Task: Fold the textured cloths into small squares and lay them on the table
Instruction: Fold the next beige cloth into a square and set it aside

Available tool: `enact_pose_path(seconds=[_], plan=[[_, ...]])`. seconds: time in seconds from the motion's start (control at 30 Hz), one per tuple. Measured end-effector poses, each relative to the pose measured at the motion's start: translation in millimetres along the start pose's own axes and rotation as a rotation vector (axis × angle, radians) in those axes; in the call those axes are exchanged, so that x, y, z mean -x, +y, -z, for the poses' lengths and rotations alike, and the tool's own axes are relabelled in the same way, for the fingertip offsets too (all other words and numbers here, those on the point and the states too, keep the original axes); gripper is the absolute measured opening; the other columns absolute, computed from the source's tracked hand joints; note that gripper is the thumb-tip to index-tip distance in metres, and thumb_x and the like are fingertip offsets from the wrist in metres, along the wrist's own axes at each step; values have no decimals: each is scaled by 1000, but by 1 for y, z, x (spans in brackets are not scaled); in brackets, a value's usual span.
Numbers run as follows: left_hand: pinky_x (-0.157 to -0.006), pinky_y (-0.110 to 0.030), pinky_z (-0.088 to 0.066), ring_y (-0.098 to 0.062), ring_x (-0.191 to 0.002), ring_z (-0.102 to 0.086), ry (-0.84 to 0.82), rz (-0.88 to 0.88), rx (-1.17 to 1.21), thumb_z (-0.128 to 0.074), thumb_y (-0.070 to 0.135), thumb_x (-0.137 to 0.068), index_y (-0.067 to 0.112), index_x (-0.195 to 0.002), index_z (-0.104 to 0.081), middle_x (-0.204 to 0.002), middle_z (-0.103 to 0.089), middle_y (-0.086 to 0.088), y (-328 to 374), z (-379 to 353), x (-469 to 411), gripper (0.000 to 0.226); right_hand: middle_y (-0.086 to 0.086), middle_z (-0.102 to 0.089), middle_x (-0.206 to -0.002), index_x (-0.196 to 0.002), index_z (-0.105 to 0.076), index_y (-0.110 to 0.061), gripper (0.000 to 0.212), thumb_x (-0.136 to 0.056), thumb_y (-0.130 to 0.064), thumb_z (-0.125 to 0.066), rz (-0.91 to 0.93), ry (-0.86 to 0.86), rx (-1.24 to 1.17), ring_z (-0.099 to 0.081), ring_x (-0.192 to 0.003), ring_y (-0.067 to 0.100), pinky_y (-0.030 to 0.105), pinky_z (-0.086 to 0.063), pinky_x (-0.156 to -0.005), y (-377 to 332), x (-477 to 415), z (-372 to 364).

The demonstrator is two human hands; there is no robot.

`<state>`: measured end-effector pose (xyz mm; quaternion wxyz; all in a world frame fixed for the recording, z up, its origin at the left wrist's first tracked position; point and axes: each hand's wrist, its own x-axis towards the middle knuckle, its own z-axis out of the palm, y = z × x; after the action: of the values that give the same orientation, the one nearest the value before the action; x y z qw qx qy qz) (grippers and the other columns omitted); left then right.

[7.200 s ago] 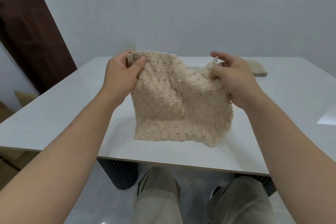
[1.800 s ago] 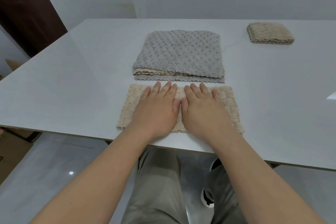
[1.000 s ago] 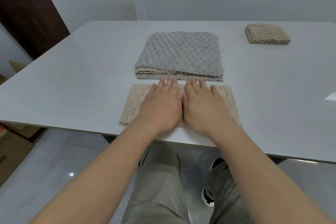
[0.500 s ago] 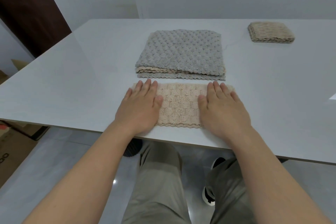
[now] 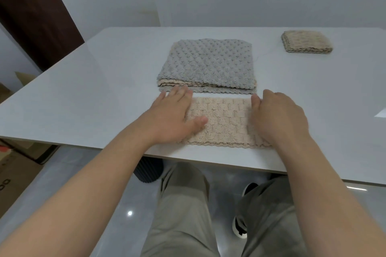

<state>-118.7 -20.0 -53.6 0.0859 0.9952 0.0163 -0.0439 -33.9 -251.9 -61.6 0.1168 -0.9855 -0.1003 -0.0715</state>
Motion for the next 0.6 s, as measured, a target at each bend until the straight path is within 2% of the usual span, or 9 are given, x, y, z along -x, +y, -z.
enact_pose_path(seconds=[0.1, 0.17, 0.27, 0.4, 0.47, 0.6], plan=[[-123, -25, 5, -2, -154, 5, -28, -160, 74, -44, 78, -90, 24, -164, -5, -171, 5, 9, 7, 7, -3, 100, 18, -58, -119, -115, -61, -4, 37, -106, -31, -37, -69, -32, 96, -52, -112, 39, 41, -38, -81, 3, 2, 2], [-123, -24, 5, 0, -154, 4, -74, -204, 49, -51, 78, -86, 24, -164, -5, -171, 5, 11, 7, 4, -7, 106, 18, -55, -123, -119, -59, -4, 37, -104, -31, -39, -134, -45, 133, -50, -115, 37, 40, -32, -78, 2, 4, 1], [-128, -32, 2, 0, -154, 7, -130, -209, 32, -50, 84, -80, 25, -164, -3, -170, 5, 12, 3, -2, -13, 113, 19, -52, -128, -126, -54, -3, 44, -105, -38, -38, -176, -72, 98, -48, -120, 38, 43, -38, -87, 1, 2, 2], [-128, -34, 3, 0, -154, 10, -157, -212, 17, -42, 92, -73, 26, -164, 0, -170, 6, 13, -2, -7, -18, 120, 20, -50, -133, -132, -51, -4, 48, -104, -41, -39, -173, -196, -44, -46, -126, 40, 45, -40, -99, -5, -2, 6], [-128, -34, 4, 0, -154, 11, -153, -214, 16, -38, 96, -70, 26, -164, 0, -170, 7, 13, -3, -9, -19, 123, 20, -54, -131, -128, -50, -4, 41, -103, -36, -42, -171, -195, -140, -51, -121, 40, 44, -42, -94, -9, -3, 8], [-128, -35, 5, -2, -154, 13, -120, -221, -1, -35, 96, -72, 26, -164, 2, -170, 8, 13, -4, -16, -19, 121, 19, -62, -116, -112, -39, -10, 15, -103, -21, -42, -108, -120, -246, -57, -93, 35, 38, -36, -72, -19, 0, 21]])
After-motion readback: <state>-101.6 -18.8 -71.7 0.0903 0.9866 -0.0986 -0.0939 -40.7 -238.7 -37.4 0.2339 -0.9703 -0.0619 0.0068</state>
